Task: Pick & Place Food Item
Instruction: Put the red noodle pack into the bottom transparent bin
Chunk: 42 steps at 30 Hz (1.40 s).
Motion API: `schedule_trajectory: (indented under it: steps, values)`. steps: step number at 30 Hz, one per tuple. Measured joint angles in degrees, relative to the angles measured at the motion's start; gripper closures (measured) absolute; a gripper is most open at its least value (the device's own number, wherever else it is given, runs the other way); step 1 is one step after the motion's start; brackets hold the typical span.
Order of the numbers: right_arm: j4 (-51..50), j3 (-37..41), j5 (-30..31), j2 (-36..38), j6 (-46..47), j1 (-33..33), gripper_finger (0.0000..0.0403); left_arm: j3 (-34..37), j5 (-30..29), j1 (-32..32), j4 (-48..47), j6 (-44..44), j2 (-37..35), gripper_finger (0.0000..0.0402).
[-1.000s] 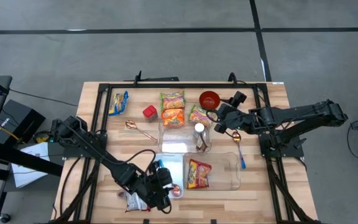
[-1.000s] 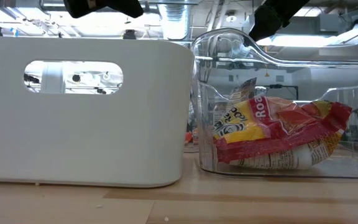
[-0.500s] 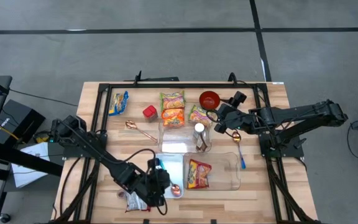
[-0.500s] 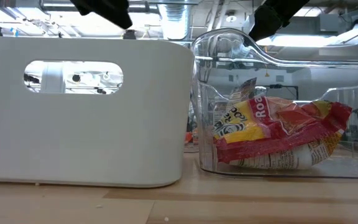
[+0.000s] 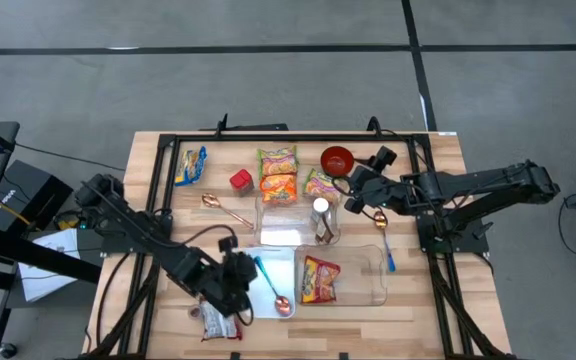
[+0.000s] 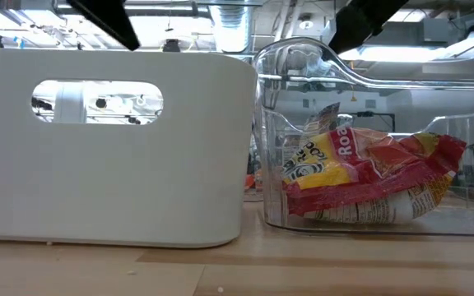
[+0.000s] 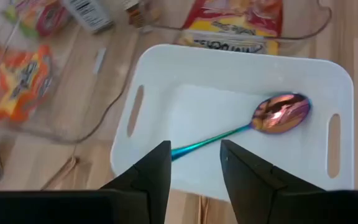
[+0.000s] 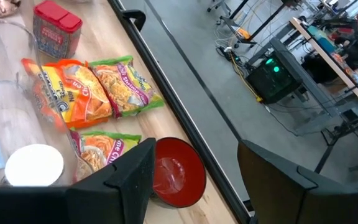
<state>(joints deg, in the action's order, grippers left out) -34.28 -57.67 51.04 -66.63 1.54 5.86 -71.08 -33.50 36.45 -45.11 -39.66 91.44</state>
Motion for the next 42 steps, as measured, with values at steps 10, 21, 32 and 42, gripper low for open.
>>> schedule_trajectory:
  steps: [10,21,32,42]
  values:
    - [0.44,1.14,-0.66,-0.17,0.71,-5.82,0.0182,18.46,7.71,1.84,12.77,-18.55,-13.03,0.027]
    - [8.71,1.18,-3.12,-0.2,-4.68,-8.29,0.0182,26.63,12.81,9.21,32.0,-18.42,-14.04,0.027]
    - [15.7,1.18,-3.42,-0.09,-10.41,-8.29,0.0182,26.64,10.67,15.58,33.34,4.38,-14.06,0.027]
    - [17.07,1.18,-3.44,-0.07,-11.17,-8.27,0.0182,23.87,29.05,6.29,32.19,31.85,-14.04,0.027]
